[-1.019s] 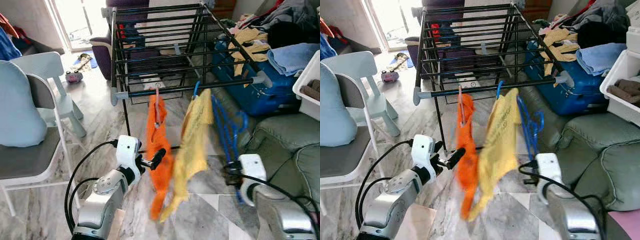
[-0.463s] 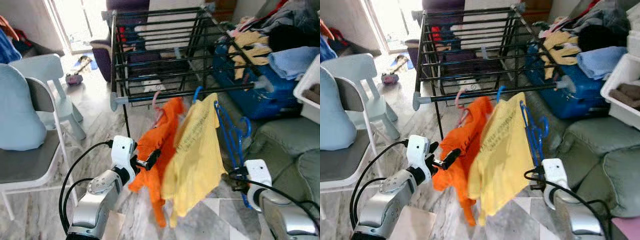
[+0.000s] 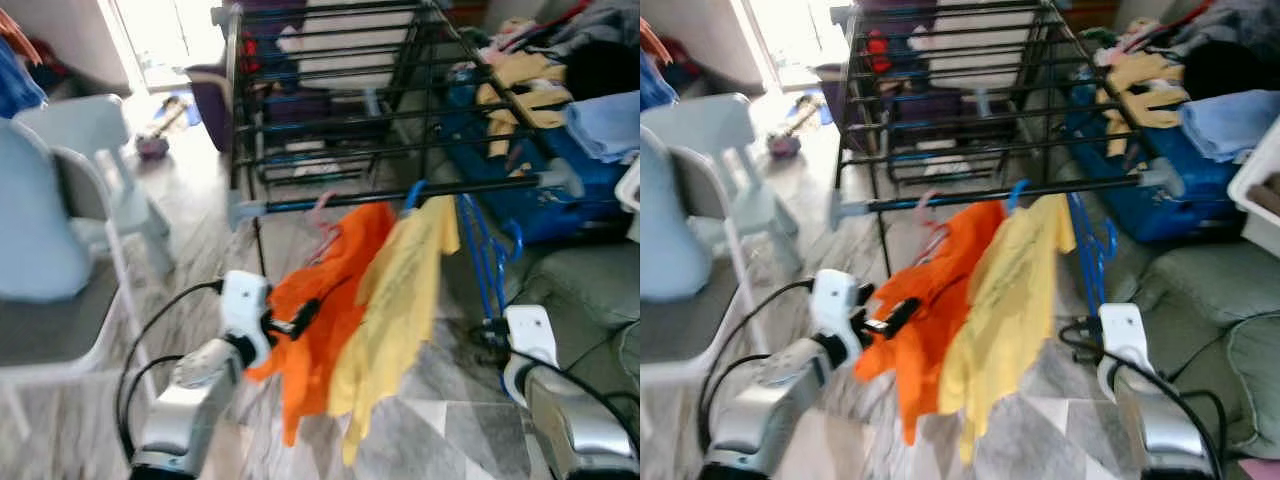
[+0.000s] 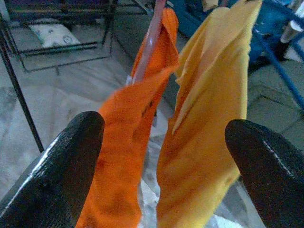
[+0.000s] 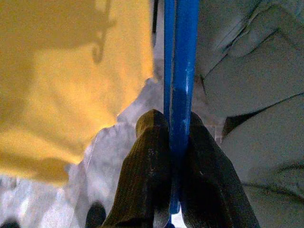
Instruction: Hang hanger
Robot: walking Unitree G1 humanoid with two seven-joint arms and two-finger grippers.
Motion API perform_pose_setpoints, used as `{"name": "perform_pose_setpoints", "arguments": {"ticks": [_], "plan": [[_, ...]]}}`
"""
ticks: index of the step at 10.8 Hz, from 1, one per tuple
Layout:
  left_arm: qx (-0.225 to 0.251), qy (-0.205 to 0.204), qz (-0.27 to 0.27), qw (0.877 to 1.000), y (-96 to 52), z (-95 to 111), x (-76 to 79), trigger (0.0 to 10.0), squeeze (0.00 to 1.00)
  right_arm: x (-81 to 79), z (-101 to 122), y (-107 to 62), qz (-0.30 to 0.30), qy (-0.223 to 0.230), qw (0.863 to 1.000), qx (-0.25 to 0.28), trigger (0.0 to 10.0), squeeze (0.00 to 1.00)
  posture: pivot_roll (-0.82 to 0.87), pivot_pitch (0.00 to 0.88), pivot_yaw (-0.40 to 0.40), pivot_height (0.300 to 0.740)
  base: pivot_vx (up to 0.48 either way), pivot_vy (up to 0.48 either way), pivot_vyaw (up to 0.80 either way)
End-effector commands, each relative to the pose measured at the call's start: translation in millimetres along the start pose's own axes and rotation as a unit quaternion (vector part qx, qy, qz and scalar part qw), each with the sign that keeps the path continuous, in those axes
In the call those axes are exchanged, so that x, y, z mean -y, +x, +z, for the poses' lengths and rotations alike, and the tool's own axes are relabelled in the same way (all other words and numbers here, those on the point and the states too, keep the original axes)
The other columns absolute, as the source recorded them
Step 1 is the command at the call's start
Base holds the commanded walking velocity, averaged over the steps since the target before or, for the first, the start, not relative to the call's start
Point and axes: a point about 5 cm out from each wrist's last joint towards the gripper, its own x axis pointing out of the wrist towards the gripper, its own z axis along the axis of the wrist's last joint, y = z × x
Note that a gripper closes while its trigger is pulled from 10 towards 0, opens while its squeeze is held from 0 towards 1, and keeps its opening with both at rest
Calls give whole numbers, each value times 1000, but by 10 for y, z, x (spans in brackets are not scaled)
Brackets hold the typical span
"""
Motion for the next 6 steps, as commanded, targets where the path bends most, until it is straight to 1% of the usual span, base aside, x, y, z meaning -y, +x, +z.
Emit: {"name": "perform_pose_setpoints", "arguments": {"ticks": [1, 3, 5, 6], "plan": [[0, 1, -11, 1000, 11, 12, 42, 10000, 0, 89, 57, 3, -16, 6, 1000, 10, 10000, 0, -181, 0, 29, 740, 330, 0, 0], [-1, 2, -11, 1000, 11, 13, 43, 10000, 0, 116, 131, 29, -15, 16, 999, 24, 10000, 0, -180, 0, 30, 740, 332, 0, 0], [-2, 3, -11, 1000, 13, 11, 44, 10000, 0, 124, 178, 46, -7, 17, 999, 32, 10000, 0, -180, 0, 32, 740, 266, 0, 0], [-5, 4, -8, 1000, 15, 5, 42, 10000, 0, 123, 193, 60, 0, 18, 999, 33, 10000, 0, -180, 0, 30, 740, 0, 0, 0]]}}
